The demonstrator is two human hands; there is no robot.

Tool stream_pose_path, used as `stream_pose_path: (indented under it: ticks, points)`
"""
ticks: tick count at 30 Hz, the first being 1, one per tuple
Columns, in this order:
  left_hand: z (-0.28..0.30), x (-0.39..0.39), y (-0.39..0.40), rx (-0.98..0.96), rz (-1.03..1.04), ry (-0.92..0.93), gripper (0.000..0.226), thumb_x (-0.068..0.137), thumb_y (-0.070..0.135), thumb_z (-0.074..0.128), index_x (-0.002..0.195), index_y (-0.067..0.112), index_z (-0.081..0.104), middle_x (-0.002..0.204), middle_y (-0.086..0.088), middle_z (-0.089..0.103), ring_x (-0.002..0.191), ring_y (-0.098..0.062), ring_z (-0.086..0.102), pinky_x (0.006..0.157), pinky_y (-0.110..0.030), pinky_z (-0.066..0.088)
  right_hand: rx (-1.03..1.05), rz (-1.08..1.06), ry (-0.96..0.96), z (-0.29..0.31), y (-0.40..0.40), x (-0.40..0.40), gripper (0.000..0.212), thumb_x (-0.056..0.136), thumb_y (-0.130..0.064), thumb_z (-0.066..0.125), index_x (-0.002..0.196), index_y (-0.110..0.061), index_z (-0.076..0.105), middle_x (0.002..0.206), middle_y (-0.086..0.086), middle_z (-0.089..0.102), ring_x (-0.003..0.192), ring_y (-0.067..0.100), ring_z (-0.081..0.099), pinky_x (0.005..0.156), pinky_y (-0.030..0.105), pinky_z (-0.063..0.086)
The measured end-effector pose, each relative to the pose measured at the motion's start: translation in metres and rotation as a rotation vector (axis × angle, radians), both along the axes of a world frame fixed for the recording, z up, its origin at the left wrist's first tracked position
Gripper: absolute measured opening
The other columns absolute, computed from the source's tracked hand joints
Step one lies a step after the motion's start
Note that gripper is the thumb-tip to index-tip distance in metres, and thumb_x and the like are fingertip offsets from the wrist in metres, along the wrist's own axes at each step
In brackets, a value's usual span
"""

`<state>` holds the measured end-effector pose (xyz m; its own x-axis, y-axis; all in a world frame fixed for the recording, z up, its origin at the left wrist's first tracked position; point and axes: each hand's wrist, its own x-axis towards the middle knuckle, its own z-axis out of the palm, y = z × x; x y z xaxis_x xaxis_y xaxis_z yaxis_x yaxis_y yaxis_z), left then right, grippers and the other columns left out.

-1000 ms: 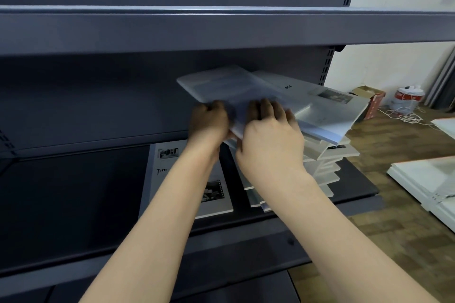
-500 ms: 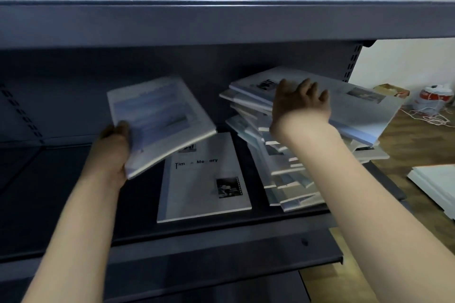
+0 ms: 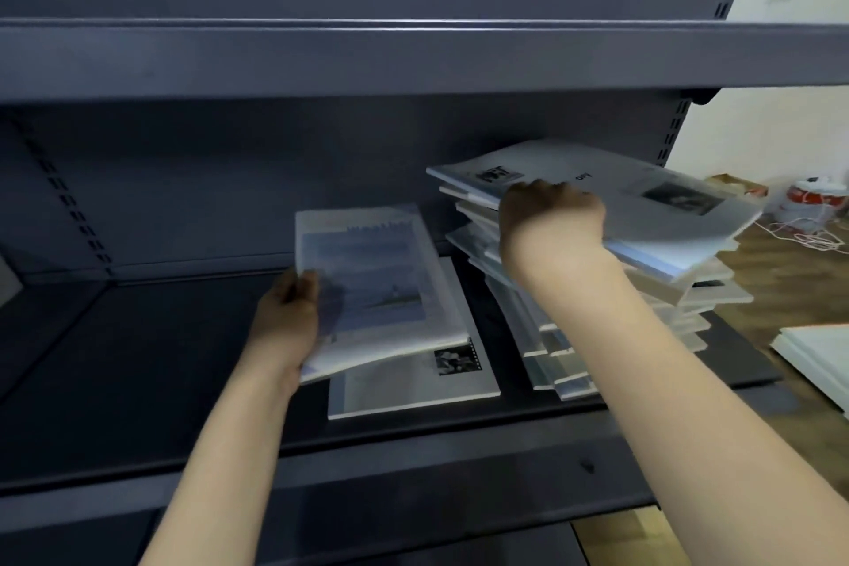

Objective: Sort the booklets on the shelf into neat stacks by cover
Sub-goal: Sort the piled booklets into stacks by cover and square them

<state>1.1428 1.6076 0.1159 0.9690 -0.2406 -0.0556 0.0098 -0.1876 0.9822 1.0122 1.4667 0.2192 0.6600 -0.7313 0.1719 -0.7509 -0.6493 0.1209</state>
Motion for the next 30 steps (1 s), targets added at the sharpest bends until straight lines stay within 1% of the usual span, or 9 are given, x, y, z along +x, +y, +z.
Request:
stream_pose_path:
  ticks: [3, 6, 8, 11, 13, 16, 18, 22, 30]
  points:
    - [-0.002, 0.006, 0.011, 0.022, -0.027, -0.030, 0.028, 0.099, 0.035, 0.038, 0.119, 0.024, 0.055, 0.114, 0.002, 0.057, 0.106, -0.028, 0.058, 0.060, -0.026, 0.044, -0.056, 0.049, -0.055, -0.002, 0.018, 0.004, 0.028, 0.088, -0.003, 0.052, 0.115, -0.007, 0.053, 0.111, 0.008, 0.058, 0.107, 0.027, 0.054, 0.068, 0.029, 0.036]
    - [-0.002, 0.016, 0.029, 0.003, -0.014, -0.048, 0.034, 0.099, 0.031, 0.040, 0.128, 0.017, 0.051, 0.124, 0.005, 0.052, 0.115, -0.024, 0.052, 0.090, -0.038, 0.047, -0.035, 0.067, -0.098, -0.002, 0.036, 0.013, 0.034, 0.087, -0.002, 0.053, 0.120, -0.007, 0.050, 0.119, 0.009, 0.055, 0.114, 0.027, 0.051, 0.070, 0.029, 0.034]
    - [-0.003, 0.022, 0.043, 0.007, 0.008, -0.055, 0.035, 0.099, 0.029, 0.040, 0.132, 0.017, 0.049, 0.119, 0.009, 0.047, 0.114, -0.021, 0.050, 0.092, -0.034, 0.043, -0.029, 0.035, -0.141, -0.013, 0.050, 0.027, 0.033, 0.087, -0.001, 0.051, 0.120, -0.002, 0.052, 0.120, 0.014, 0.056, 0.112, 0.030, 0.053, 0.072, 0.030, 0.037]
    - [-0.010, 0.031, 0.063, 0.016, 0.018, -0.034, 0.034, 0.099, 0.030, 0.040, 0.129, 0.018, 0.052, 0.116, 0.007, 0.051, 0.109, -0.022, 0.052, 0.083, -0.032, 0.042, -0.093, -0.006, -0.273, -0.033, 0.077, 0.049, 0.033, 0.069, -0.003, 0.049, 0.093, 0.008, 0.069, 0.088, 0.025, 0.068, 0.082, 0.034, 0.066, 0.059, 0.030, 0.050]
    - [-0.016, 0.033, 0.072, 0.038, 0.010, -0.005, 0.034, 0.099, 0.033, 0.039, 0.127, 0.019, 0.052, 0.114, 0.002, 0.054, 0.106, -0.024, 0.055, 0.075, -0.030, 0.040, -0.070, 0.006, -0.260, -0.050, 0.088, 0.061, 0.046, 0.064, -0.004, 0.031, 0.081, 0.006, 0.072, 0.074, 0.021, 0.070, 0.070, 0.030, 0.069, 0.052, 0.030, 0.053]
    - [-0.023, 0.036, 0.080, 0.049, 0.000, 0.012, 0.034, 0.099, 0.035, 0.039, 0.127, 0.020, 0.053, 0.118, -0.003, 0.058, 0.104, -0.026, 0.056, 0.074, -0.029, 0.041, -0.070, 0.061, -0.289, -0.065, 0.102, 0.069, 0.031, 0.058, -0.009, 0.044, 0.069, -0.001, 0.072, 0.061, 0.015, 0.068, 0.055, 0.025, 0.067, 0.044, 0.025, 0.049]
    - [-0.025, 0.037, 0.085, 0.038, 0.014, 0.017, 0.034, 0.099, 0.033, 0.039, 0.127, 0.019, 0.052, 0.118, -0.003, 0.057, 0.101, -0.022, 0.054, 0.074, -0.028, 0.042, -0.060, 0.040, -0.239, -0.061, 0.110, 0.066, 0.033, 0.057, -0.010, 0.044, 0.076, -0.005, 0.071, 0.066, 0.009, 0.069, 0.057, 0.019, 0.068, 0.045, 0.023, 0.047]
    - [-0.026, 0.044, 0.099, 0.036, 0.047, 0.006, 0.036, 0.100, 0.029, 0.039, 0.131, 0.014, 0.049, 0.128, -0.007, 0.053, 0.105, -0.018, 0.050, 0.080, -0.026, 0.035, -0.086, 0.222, -0.293, -0.058, 0.109, 0.061, 0.037, 0.084, 0.007, 0.034, 0.120, 0.001, 0.040, 0.115, 0.014, 0.058, 0.104, 0.031, 0.060, 0.066, 0.031, 0.038]
    - [-0.035, 0.069, 0.130, 0.072, 0.160, 0.031, 0.038, 0.100, 0.032, 0.038, 0.126, 0.009, 0.052, 0.100, -0.002, 0.057, 0.078, -0.019, 0.053, 0.077, -0.033, 0.036, -0.025, 0.286, -0.328, -0.058, 0.113, 0.072, 0.034, 0.089, 0.006, 0.038, 0.122, -0.003, 0.040, 0.110, 0.015, 0.059, 0.100, 0.031, 0.060, 0.064, 0.029, 0.034]
